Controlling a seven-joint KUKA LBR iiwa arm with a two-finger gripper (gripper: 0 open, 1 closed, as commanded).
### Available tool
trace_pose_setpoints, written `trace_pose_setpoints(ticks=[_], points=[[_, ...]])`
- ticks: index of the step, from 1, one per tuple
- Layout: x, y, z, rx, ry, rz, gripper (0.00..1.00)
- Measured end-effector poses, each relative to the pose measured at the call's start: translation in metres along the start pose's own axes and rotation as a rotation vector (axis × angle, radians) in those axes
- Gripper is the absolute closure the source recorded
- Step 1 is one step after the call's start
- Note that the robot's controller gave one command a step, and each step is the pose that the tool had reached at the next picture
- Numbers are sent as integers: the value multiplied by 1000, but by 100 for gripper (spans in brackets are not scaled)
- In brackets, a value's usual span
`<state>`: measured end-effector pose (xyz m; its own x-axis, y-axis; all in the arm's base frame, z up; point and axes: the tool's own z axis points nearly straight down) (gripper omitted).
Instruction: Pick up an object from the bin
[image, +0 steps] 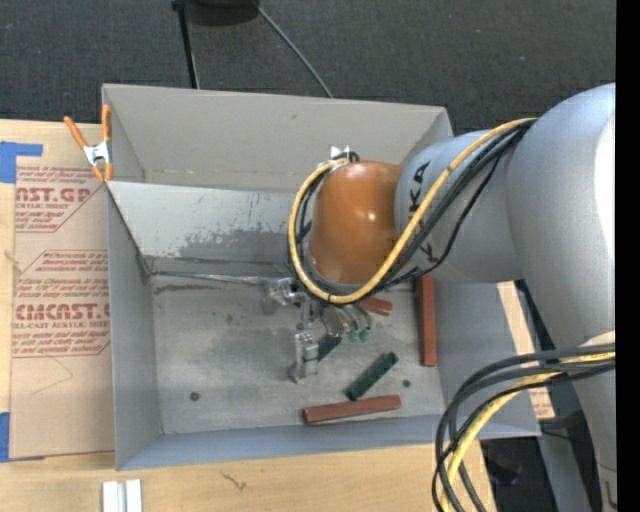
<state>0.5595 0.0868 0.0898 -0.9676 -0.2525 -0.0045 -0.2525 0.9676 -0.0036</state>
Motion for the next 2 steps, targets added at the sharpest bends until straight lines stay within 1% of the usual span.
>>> trace_pose_setpoints(ticks=[1,2], points=[[29,-13,2,-9,4,-4,0],[35,-32,19,-5,4,144,100]])
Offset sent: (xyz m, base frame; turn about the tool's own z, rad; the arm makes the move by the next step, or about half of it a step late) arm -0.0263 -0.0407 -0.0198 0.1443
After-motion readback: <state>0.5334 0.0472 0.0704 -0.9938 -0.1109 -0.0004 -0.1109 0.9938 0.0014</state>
